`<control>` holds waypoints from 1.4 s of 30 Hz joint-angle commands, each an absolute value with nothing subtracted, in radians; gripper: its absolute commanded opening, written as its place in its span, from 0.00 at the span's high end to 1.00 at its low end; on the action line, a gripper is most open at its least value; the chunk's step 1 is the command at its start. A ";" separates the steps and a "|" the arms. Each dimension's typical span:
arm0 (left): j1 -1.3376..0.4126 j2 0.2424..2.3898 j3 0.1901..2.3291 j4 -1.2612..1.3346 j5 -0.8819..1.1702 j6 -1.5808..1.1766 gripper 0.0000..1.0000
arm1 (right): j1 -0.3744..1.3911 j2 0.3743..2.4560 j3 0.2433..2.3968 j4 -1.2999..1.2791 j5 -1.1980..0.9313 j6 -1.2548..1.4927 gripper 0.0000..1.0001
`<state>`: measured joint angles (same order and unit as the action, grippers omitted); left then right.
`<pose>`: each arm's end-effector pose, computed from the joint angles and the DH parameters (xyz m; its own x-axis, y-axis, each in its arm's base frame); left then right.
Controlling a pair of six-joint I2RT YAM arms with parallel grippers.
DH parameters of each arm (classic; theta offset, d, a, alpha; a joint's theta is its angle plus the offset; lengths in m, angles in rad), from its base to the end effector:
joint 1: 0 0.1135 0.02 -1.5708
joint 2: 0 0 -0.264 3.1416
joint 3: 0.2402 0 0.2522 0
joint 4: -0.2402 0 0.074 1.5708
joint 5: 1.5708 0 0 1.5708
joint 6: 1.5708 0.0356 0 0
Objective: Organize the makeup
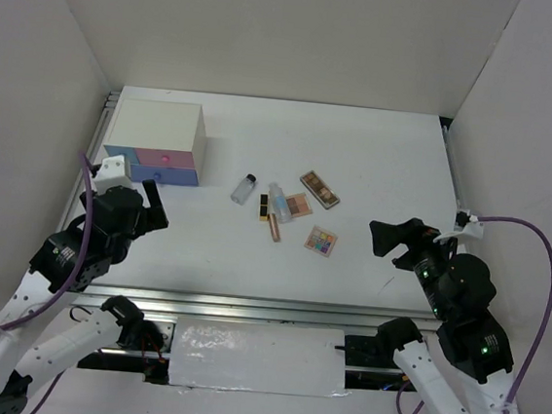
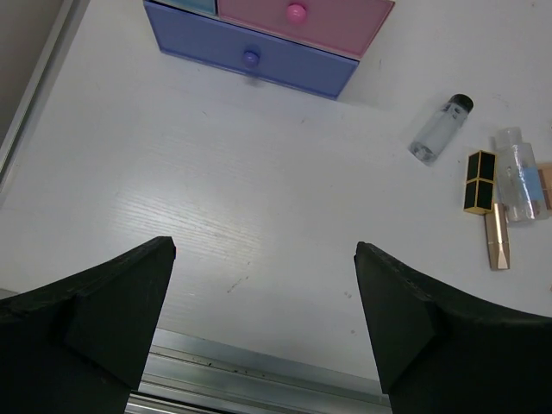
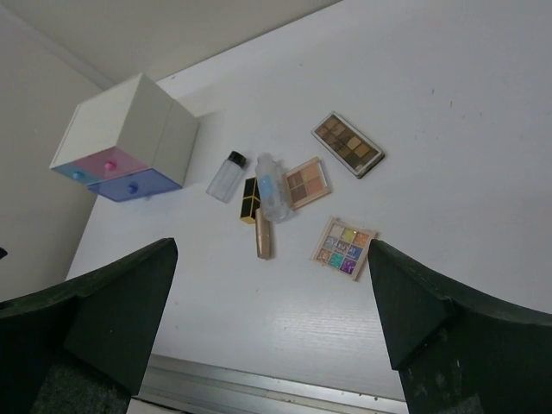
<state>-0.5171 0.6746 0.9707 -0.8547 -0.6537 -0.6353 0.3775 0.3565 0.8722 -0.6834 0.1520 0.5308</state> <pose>0.1127 -0.0392 0.3531 -0.3377 -0.3499 -0.8738 -0.3183 0.9161 -0.2438 0.0613 0.0185 0.3604 -0.2480 0.4400 -0.8631 -0.1160 0.8710 0.4773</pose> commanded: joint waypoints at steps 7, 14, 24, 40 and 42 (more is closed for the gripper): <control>-0.514 0.597 0.980 -0.844 -0.690 -0.664 0.01 | 0.388 0.325 0.881 -0.632 0.163 0.540 0.00; -0.514 0.665 0.937 -0.691 -0.518 -0.863 0.01 | 0.388 0.313 0.807 -0.490 -0.073 0.537 0.00; 0.005 0.953 0.683 0.099 0.067 -1.208 0.01 | 0.390 0.425 0.755 -0.325 -0.259 0.587 0.00; 0.503 1.001 0.394 0.625 0.212 -1.344 0.16 | 0.388 0.466 0.641 -0.098 -0.380 0.644 0.00; 0.508 1.057 0.403 0.659 0.221 -1.344 0.27 | 0.390 0.485 0.634 -0.077 -0.387 0.644 0.00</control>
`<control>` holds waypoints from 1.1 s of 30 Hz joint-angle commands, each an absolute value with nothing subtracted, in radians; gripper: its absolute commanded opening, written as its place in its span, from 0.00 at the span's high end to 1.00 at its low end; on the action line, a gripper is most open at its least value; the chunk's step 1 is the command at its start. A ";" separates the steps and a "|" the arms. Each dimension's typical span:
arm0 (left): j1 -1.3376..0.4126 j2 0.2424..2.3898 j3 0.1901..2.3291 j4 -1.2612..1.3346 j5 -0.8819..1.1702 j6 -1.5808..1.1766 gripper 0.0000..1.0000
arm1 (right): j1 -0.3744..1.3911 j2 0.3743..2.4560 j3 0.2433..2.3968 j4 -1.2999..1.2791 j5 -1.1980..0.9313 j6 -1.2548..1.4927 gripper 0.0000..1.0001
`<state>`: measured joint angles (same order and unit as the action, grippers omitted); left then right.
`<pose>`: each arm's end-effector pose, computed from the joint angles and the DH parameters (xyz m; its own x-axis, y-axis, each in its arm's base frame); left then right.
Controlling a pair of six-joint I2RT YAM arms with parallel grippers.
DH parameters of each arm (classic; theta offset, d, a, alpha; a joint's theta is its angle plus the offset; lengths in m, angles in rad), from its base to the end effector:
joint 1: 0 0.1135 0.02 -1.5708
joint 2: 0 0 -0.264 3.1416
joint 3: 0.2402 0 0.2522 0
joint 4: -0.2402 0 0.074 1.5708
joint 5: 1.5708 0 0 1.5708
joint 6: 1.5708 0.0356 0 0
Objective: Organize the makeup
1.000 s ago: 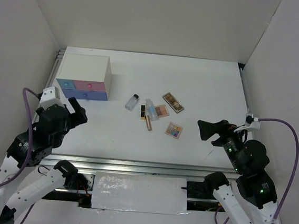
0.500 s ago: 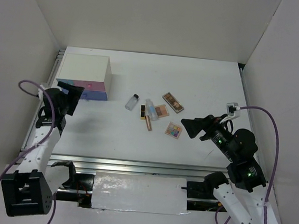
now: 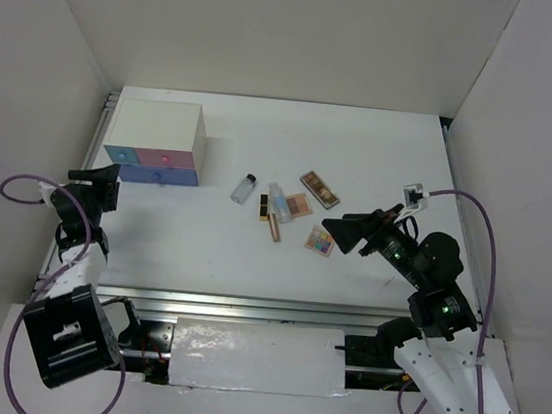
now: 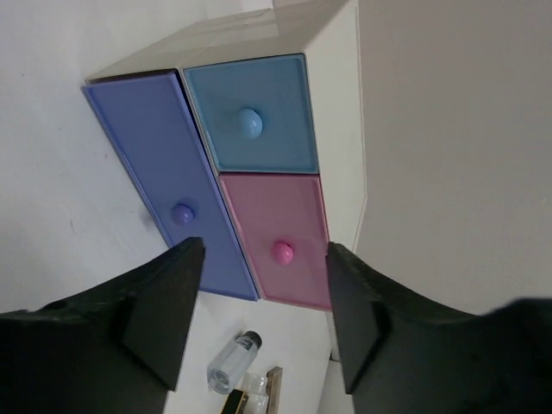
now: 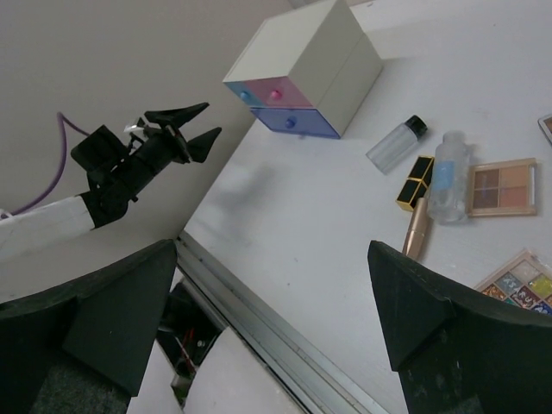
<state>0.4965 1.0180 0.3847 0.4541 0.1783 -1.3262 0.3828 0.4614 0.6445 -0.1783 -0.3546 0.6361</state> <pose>0.1979 0.1000 0.2221 0.2680 -0.9408 -0.2076 -0.2284 0.1473 -0.9624 0.1076 0.0566 0.3351 -0.3958 0.4412 -0.8054 -0.5435 0.5944 0.5927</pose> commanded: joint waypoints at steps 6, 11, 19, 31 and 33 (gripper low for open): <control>0.537 1.187 0.410 0.767 0.253 -1.354 0.50 | 0.388 0.522 0.621 -0.054 -0.364 0.649 0.00; 0.546 1.313 0.423 0.877 0.288 -1.344 0.48 | 0.388 0.540 0.597 -0.003 -0.377 0.675 0.00; 0.546 1.463 0.469 1.029 0.333 -1.365 0.38 | 0.388 0.583 0.578 0.058 -0.393 0.675 0.00; 0.543 1.583 0.500 1.111 0.327 -1.374 0.40 | 0.390 0.604 0.572 0.074 -0.396 0.660 0.00; 0.541 1.607 0.514 1.144 0.334 -1.384 0.40 | 0.390 0.604 0.569 0.080 -0.402 0.657 0.00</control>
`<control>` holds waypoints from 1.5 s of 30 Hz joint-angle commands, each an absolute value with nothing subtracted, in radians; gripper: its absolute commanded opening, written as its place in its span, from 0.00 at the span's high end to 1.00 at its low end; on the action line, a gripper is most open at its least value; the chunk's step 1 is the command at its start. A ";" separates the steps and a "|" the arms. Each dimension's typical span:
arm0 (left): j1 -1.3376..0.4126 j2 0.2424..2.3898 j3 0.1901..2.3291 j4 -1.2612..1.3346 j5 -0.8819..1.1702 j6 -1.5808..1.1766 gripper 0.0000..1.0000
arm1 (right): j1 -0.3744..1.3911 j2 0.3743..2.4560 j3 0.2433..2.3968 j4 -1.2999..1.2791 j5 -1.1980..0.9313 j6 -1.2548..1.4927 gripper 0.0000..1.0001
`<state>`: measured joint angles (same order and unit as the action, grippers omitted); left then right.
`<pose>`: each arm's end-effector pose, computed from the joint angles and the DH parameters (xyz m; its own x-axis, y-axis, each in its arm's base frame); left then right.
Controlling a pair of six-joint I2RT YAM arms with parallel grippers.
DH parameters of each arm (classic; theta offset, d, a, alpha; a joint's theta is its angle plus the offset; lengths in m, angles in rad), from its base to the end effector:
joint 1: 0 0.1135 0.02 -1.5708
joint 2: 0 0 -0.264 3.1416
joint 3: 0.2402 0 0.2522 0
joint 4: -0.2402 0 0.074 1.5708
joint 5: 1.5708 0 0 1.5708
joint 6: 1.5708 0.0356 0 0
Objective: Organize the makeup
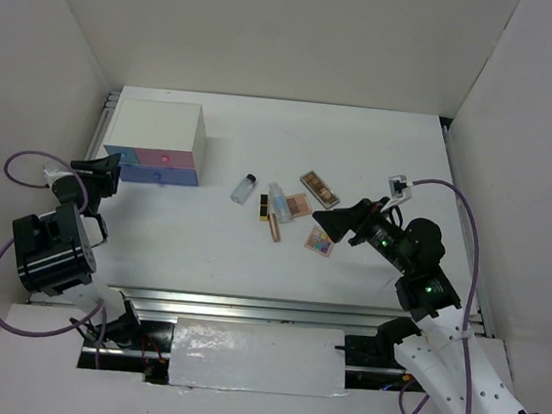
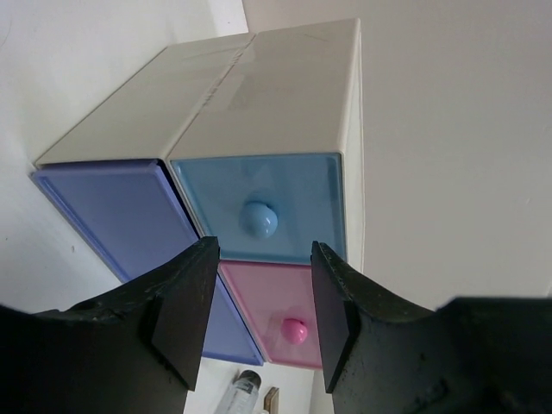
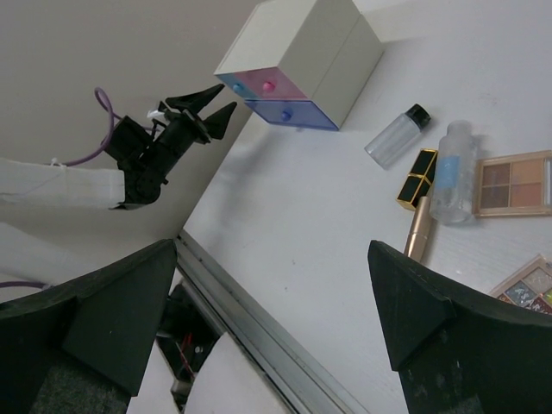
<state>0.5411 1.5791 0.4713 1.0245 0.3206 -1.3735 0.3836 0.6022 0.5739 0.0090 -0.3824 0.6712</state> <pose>0.2567 0.1411 0.1761 0.2014 -0.9647 -0.1696 -0.1130 0.1491 -0.9823 0.1397 0.0707 0.3140 -0.4451 0.4426 -0.7784 -0.5317 0.5689 0.6275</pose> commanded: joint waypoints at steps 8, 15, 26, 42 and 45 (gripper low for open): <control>0.509 1.650 0.551 1.121 0.305 -1.347 0.45 | 0.388 0.604 0.566 0.083 -0.413 0.646 0.00; 0.480 1.700 0.563 1.164 0.296 -1.359 0.50 | 0.390 0.621 0.566 0.097 -0.428 0.646 0.00; 0.474 1.689 0.560 1.163 0.261 -1.333 0.55 | 0.388 0.644 0.560 0.123 -0.448 0.652 0.00; 0.480 1.687 0.583 1.157 0.252 -1.318 0.55 | 0.388 0.666 0.551 0.152 -0.480 0.663 0.00; 0.479 1.690 0.577 1.157 0.250 -1.310 0.62 | 0.390 0.663 0.548 0.155 -0.480 0.663 0.00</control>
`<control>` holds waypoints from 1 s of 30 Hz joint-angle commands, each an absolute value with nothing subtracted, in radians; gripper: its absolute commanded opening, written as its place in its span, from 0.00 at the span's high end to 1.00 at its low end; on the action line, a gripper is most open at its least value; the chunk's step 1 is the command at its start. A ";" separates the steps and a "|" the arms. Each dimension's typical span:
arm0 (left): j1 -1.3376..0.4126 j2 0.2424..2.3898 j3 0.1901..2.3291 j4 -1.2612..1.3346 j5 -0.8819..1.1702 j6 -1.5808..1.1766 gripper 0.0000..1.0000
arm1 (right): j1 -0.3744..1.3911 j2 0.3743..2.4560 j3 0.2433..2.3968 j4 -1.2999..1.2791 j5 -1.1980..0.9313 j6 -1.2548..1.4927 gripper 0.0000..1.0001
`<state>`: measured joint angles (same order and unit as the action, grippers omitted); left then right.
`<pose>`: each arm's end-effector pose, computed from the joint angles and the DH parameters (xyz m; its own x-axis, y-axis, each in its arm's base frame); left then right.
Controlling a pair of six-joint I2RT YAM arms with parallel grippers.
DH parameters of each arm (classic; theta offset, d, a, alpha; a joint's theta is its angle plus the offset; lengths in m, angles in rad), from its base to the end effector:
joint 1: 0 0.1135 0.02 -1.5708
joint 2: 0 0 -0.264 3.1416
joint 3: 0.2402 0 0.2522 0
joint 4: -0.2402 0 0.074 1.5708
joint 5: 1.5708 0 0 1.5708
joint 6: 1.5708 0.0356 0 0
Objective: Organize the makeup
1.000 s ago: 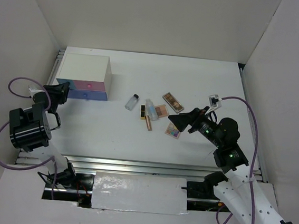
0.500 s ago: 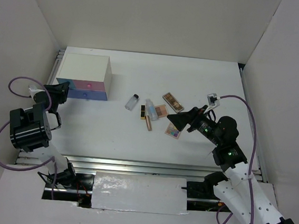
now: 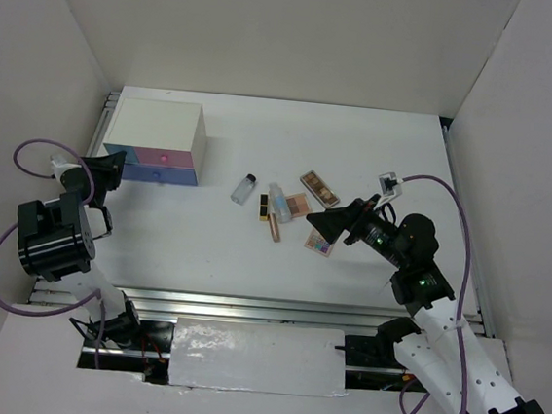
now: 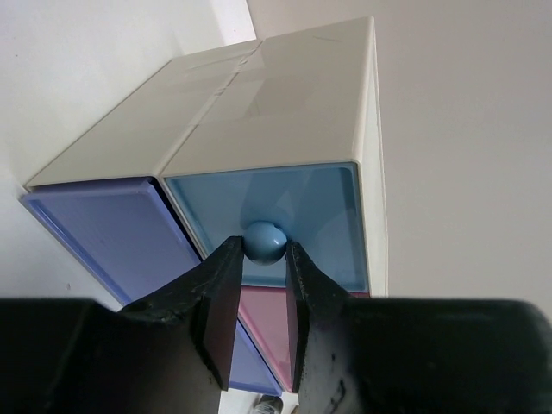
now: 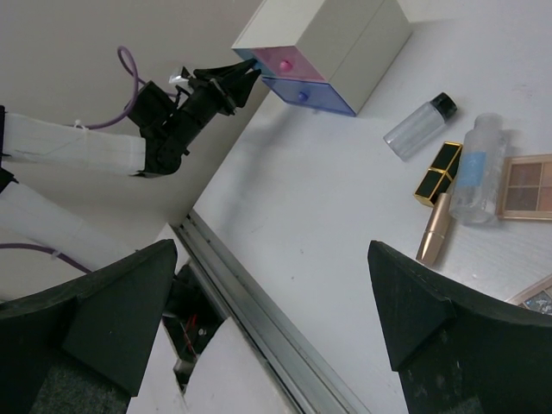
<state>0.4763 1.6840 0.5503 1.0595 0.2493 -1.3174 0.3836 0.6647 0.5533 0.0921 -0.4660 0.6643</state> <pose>0.2849 0.1371 0.1712 0.2019 -0.9515 -0.2323 -0.1203 0.2113 -0.9700 0.1499 0.0777 0.3067 -0.4770 0.4014 -0.7819 -0.5802 0.5243 0.6232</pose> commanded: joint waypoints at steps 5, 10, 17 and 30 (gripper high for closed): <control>0.480 1.693 0.568 1.155 0.245 -1.298 0.73 | 0.388 0.667 0.545 0.161 -0.483 0.666 0.00; 0.480 1.686 0.557 1.172 0.252 -1.287 0.86 | 0.388 0.669 0.545 0.163 -0.480 0.666 0.00; 0.479 1.553 0.468 1.132 0.215 -1.249 0.89 | 0.388 0.672 0.538 0.172 -0.485 0.669 0.00; 0.485 1.318 0.311 0.999 0.167 -1.216 0.90 | 0.388 0.670 0.526 0.186 -0.494 0.676 0.00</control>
<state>0.4770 1.3674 0.3138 0.9604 0.1944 -1.2533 0.3836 0.6716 0.5358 0.1280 -0.4793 0.6731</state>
